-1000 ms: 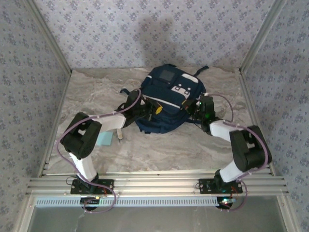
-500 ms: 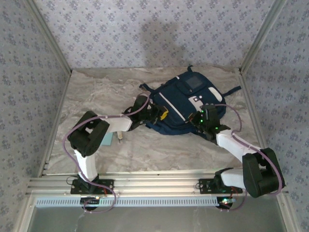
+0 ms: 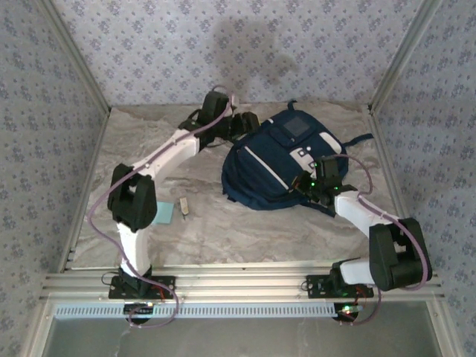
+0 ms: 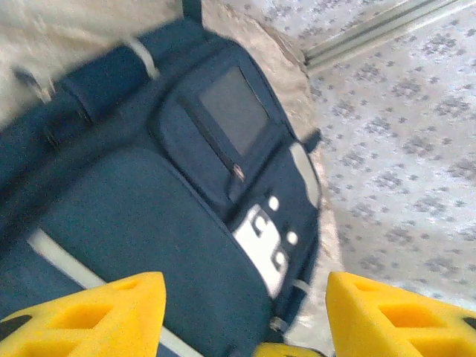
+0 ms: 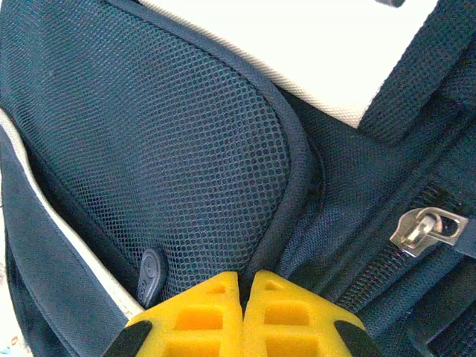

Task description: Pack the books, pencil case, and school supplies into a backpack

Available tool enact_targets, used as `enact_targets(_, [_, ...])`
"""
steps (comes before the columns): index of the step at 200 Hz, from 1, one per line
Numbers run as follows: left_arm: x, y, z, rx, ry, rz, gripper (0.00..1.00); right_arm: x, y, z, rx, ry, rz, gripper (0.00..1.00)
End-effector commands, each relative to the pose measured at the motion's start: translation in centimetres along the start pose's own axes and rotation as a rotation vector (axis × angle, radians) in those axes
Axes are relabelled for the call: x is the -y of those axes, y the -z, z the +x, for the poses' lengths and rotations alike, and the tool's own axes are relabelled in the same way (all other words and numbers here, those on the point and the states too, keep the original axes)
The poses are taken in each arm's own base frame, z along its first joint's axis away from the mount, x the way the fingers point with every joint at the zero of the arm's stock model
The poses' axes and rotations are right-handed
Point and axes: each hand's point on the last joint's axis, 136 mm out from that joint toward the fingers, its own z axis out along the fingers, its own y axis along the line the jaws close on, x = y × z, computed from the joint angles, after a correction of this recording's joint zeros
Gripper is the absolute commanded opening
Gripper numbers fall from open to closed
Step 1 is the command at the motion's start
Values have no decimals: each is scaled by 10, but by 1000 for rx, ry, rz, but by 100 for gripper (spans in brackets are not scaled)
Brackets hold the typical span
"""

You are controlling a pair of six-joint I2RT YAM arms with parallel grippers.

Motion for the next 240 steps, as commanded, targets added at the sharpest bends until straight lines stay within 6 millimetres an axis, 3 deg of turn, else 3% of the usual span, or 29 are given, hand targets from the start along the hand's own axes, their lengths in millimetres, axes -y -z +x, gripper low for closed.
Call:
enact_targets(1, [-75,-29,32,-198,-123,-219,59,-2,-3,12,-71,79,-23,0])
enact_targets(22, [-86,-55,28,-251,-178,-235,59,0,-7,12,-89,89,-19,0])
enact_targets(41, [-104,-72,40,-338,-177,-269,59,5,-11,10,-86,82,1,0])
enact_targets(61, [-106,-85,56,-393,-143,-225,59,10,-16,1,-71,116,31,0])
enact_targets(82, [-101,-86,66,-402,-134,-193,58,12,-22,-12,-46,115,44,0])
enact_targets(101, [-104,-82,76,-406,-122,-184,49,12,-29,-27,-26,121,60,0])
enact_targets(111, [-109,-80,83,-411,-102,-187,38,9,-32,-37,-12,136,64,0])
enact_targets(121, [-113,-74,92,-427,-63,-182,24,4,-35,-49,7,162,64,0])
enact_targets(134, [-120,-63,112,-452,4,-180,17,-3,-41,-64,21,190,66,0])
enact_targets(172, [-118,-12,147,-394,123,-153,16,-23,-64,-94,18,240,54,0])
enact_targets(197, [-95,15,166,-391,130,-112,16,-32,-80,-101,-11,260,34,0])
enact_targets(202, [-88,19,170,-400,124,-102,16,-43,-81,-112,8,275,17,0])
enact_targets(221, [-63,31,182,-435,77,-74,24,-56,-93,-115,-7,314,-15,0])
enact_targets(240, [-45,43,170,-423,-8,-87,46,-70,-100,-118,-19,351,-52,0])
